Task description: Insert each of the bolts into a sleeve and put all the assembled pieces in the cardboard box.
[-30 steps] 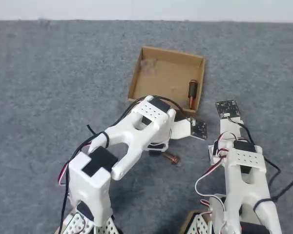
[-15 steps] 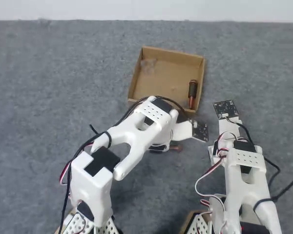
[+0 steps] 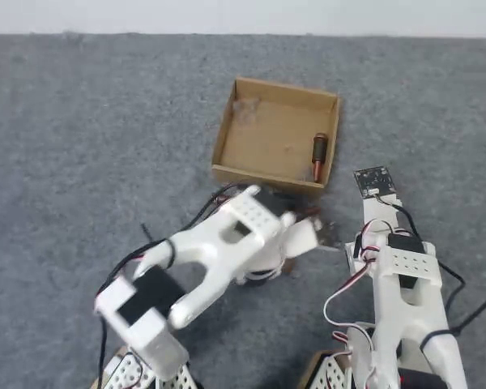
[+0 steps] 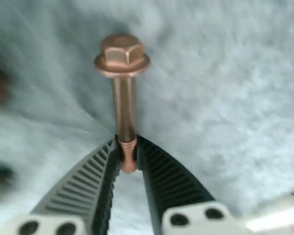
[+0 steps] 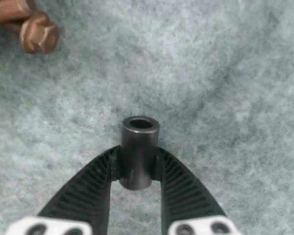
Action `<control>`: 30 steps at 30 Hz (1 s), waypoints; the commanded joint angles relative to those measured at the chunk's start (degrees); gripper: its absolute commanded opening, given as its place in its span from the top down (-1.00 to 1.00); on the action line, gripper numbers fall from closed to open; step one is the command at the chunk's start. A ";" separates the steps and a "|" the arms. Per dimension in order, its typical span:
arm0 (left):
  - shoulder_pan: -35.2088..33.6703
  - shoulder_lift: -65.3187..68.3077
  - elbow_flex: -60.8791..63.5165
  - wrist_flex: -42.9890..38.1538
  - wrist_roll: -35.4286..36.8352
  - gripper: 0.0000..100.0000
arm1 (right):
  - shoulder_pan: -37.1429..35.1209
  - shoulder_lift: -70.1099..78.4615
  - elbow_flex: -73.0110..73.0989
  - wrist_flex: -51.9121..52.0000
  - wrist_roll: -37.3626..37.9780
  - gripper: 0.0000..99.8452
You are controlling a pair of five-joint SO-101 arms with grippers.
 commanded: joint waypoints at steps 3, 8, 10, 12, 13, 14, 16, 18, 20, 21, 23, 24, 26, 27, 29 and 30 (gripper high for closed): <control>-8.18 -22.51 12.35 -0.53 9.85 0.98 | 0.40 -2.68 -0.26 -1.01 0.79 0.99; -19.87 -35.60 20.62 -2.99 16.35 0.98 | 0.40 -2.68 -0.26 -1.01 0.79 0.99; -25.49 -39.38 22.90 -4.75 18.46 0.98 | 0.40 -2.68 -0.18 -1.01 0.79 0.99; -31.03 -41.76 24.75 -6.68 20.57 0.98 | 0.40 -2.68 -0.18 -1.01 0.79 0.99; -33.14 -42.20 25.45 -7.30 21.10 0.98 | 0.40 -2.68 -0.18 -1.01 0.79 0.99; -34.90 -42.20 25.98 -7.74 21.63 0.98 | 0.40 -2.68 -0.18 -1.01 0.79 0.99; -37.27 -41.58 27.12 -8.18 22.51 0.97 | 0.40 -2.68 -0.18 -1.01 0.79 0.99; -38.95 -40.00 27.91 -9.32 24.44 0.97 | 0.40 -2.68 -0.18 -1.01 0.79 0.99; -40.62 -37.01 28.09 -10.37 25.41 0.97 | 0.40 -2.68 -0.18 -1.01 0.79 0.99; -40.88 -34.90 27.91 -10.55 25.41 0.97 | 0.40 -2.68 -0.18 -1.01 0.79 0.99; -40.97 -30.24 26.42 -11.08 25.41 0.97 | 0.40 -2.68 -0.18 -1.01 0.79 0.99; -40.88 -27.78 25.36 -11.16 25.41 0.97 | 0.40 -2.68 -0.18 -1.01 0.79 0.99; -40.35 -23.21 23.34 -11.25 25.23 0.94 | 0.40 -2.68 -0.18 -1.01 0.79 0.99; -39.74 -21.27 22.46 -11.25 25.23 0.91 | 0.40 -2.68 -0.18 -1.01 0.79 0.99; -38.42 -18.11 20.97 -11.25 25.23 0.83 | 0.40 -2.68 -0.18 -1.01 0.79 0.99; -37.98 -17.23 20.26 -11.16 25.23 0.80 | 0.40 -2.68 -0.18 -1.01 0.79 0.99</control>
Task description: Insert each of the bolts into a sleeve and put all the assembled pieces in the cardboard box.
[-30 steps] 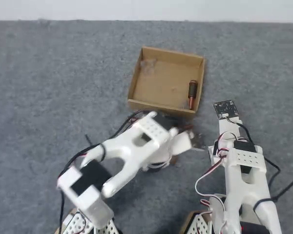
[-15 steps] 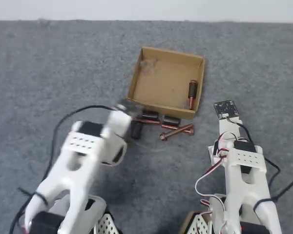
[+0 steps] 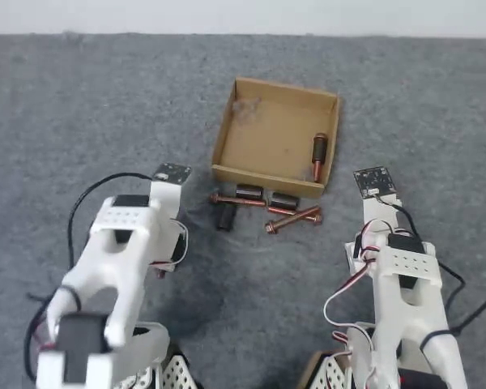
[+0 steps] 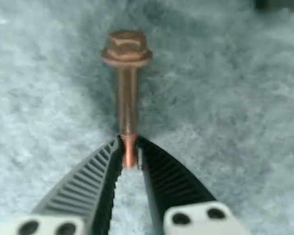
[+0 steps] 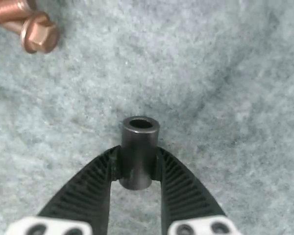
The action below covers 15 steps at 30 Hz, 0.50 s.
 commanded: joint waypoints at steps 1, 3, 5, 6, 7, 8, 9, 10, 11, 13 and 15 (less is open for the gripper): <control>2.37 5.01 -4.97 -0.44 0.26 0.78 | 0.48 -2.68 -0.18 -1.01 0.70 0.99; 2.81 5.01 -5.67 -0.35 0.26 0.76 | 0.48 -2.68 -0.18 -1.01 0.70 0.99; 2.81 4.31 -6.11 0.00 0.35 0.76 | 0.48 -2.68 -0.18 -1.01 0.70 0.99; 2.81 3.78 -6.55 0.62 0.26 0.76 | 0.48 -2.68 -0.18 -1.01 0.70 0.99; 2.81 3.16 -6.99 1.32 0.26 0.76 | 0.48 -2.68 -0.18 -1.01 0.70 0.99; 2.81 2.55 -7.52 1.93 0.26 0.76 | 0.40 -2.68 -0.18 -1.01 0.70 0.99; 2.81 1.85 -8.04 2.46 0.26 0.76 | 0.40 -2.68 -0.18 -1.01 0.70 0.99; 2.81 1.41 -8.48 2.81 0.26 0.76 | 0.40 -2.68 -0.18 -1.01 0.70 0.99; 2.81 1.05 -9.01 2.99 0.35 0.76 | 0.40 -2.68 -0.18 -1.01 0.70 0.99; 2.81 0.88 -9.98 3.08 0.44 0.76 | 0.40 -2.68 -0.18 -1.01 0.70 0.99; 2.81 0.88 -10.95 2.90 0.35 0.76 | 0.40 -2.68 -0.18 -1.01 0.70 0.99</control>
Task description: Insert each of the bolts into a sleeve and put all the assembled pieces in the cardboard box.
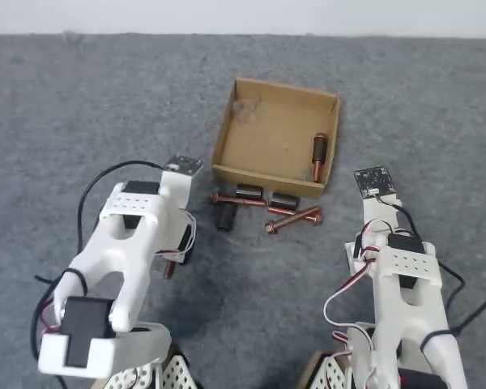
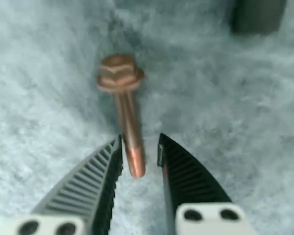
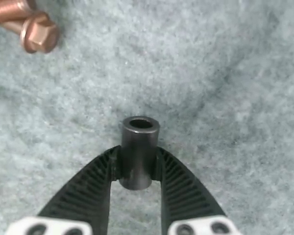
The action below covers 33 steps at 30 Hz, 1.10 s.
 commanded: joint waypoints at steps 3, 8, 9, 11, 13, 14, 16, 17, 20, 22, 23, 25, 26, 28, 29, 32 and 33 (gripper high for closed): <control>0.35 -3.52 -5.49 0.53 0.18 0.76 | 0.40 -2.68 -0.18 -1.01 0.70 0.99; 0.09 -3.43 -6.29 -2.37 0.35 0.76 | 0.40 -2.68 -0.18 -1.01 0.70 0.99; 0.00 -3.43 -5.85 -3.69 0.44 0.76 | 0.40 -2.68 -0.18 -1.01 0.70 0.99; -0.09 -3.43 -4.35 -6.24 0.53 0.76 | 0.40 -2.68 -0.18 -1.01 0.70 0.99; 0.18 -3.43 -2.77 -8.00 0.53 0.76 | 0.40 -2.68 -0.18 -1.01 0.70 0.99; 0.18 -3.43 -2.33 -8.62 0.62 0.76 | 0.40 -2.68 -0.18 -1.01 0.70 0.99; 0.00 -3.34 -1.71 -9.85 2.29 0.76 | 0.40 -2.68 -0.18 -1.01 0.70 0.99; 0.00 -3.34 -1.63 -10.37 3.87 0.76 | 0.40 -2.68 -0.18 -1.01 0.70 0.99; 0.00 -2.90 -1.63 -10.64 6.95 0.76 | 0.40 -2.68 -0.18 -1.01 0.70 0.99; 0.00 -1.14 -1.98 -10.90 7.47 0.76 | 0.40 -2.68 -0.18 -1.01 0.70 0.99; 0.00 0.00 -2.07 -11.60 7.56 0.76 | 0.40 -2.68 -0.18 -1.01 0.70 0.99; -0.09 2.46 -2.77 -12.48 7.91 0.76 | 0.40 -2.68 -0.18 -1.01 0.70 0.99; -0.09 3.43 -3.65 -12.04 8.35 0.76 | 0.40 -2.68 -0.18 -1.01 0.70 0.99; -0.09 5.98 -5.58 -10.64 9.05 0.76 | 0.40 -2.68 -0.18 -1.01 0.70 0.99; -0.09 6.86 -6.29 -10.02 9.05 0.76 | 0.40 -2.68 -0.18 -1.01 0.70 0.99; -0.09 8.44 -7.25 -9.58 9.05 0.78 | 0.40 -2.68 -0.18 -1.01 0.70 0.99; -0.09 8.62 -7.43 -9.58 9.05 0.81 | 0.40 -2.68 -0.18 -1.01 0.70 0.99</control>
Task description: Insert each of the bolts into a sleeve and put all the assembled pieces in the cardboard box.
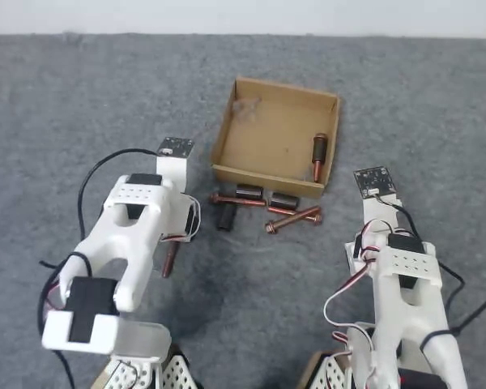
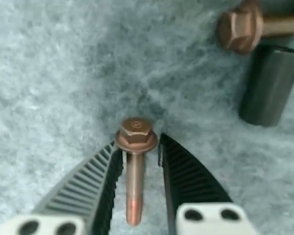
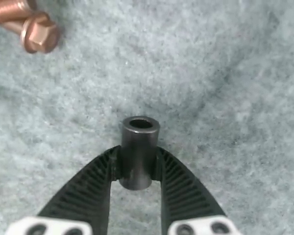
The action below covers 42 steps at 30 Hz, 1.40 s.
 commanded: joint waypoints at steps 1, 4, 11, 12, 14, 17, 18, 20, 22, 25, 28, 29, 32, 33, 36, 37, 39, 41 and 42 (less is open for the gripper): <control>0.00 1.05 -3.03 0.18 0.79 0.85 | 0.40 -2.68 -0.18 -1.01 0.70 0.99; 0.26 1.32 -3.03 0.00 0.62 0.98 | 0.40 -2.68 -0.18 -1.01 0.70 0.99; -1.05 0.97 -2.59 0.26 0.70 0.98 | 0.40 -2.68 -0.18 -1.10 0.62 0.99; -2.37 0.97 -2.59 0.26 0.88 0.98 | 0.40 -2.68 -0.18 -1.45 0.62 0.99; -5.10 0.88 -2.95 0.26 0.88 0.98 | 0.40 -2.68 0.44 -2.59 0.62 0.99; -7.56 -0.44 -2.59 0.26 0.88 0.98 | 0.40 -2.68 0.97 -4.00 -1.76 0.99; -7.91 -1.76 -1.89 0.09 0.88 0.98 | 0.40 -2.68 0.97 -4.53 -3.16 0.99; -8.18 -5.01 1.10 -1.85 0.88 0.98 | 0.57 -2.68 1.05 -5.32 -5.01 0.99; -8.35 -9.23 4.70 -4.04 0.88 0.98 | 0.66 -2.68 1.05 -5.76 -5.98 0.99; -9.14 -15.74 9.80 -6.68 0.62 0.98 | 0.75 -2.68 1.05 -6.55 -6.24 0.99; -12.48 -20.22 12.62 -7.12 0.53 0.98 | 0.75 -2.68 1.14 -8.66 -6.24 0.99; -13.71 -21.10 13.41 -7.12 0.53 0.98 | 0.75 -2.68 1.41 -9.36 -6.24 0.99; -16.44 -21.54 14.81 -7.12 0.44 0.98 | 0.84 -2.68 2.73 -15.16 -6.24 0.98; -17.14 -21.71 15.08 -7.12 0.44 0.98 | 1.27 -2.68 3.34 -18.24 -6.15 0.98; -18.73 -21.71 15.16 -7.03 0.44 0.98 | 3.12 -2.95 5.45 -28.09 -5.89 0.98; -18.99 -21.71 15.16 -7.03 0.44 0.98 | 3.47 -2.95 5.89 -31.34 -5.89 0.98; -18.99 -21.71 15.16 -7.03 0.44 0.98 | 4.18 -2.77 6.42 -37.76 -5.89 0.99; -18.99 -21.71 15.16 -7.12 0.35 0.98 | 4.26 -2.68 6.77 -43.30 -5.98 0.99; -18.99 -21.63 15.16 -7.12 0.35 0.98 | 4.26 -2.68 7.21 -45.67 -5.98 0.99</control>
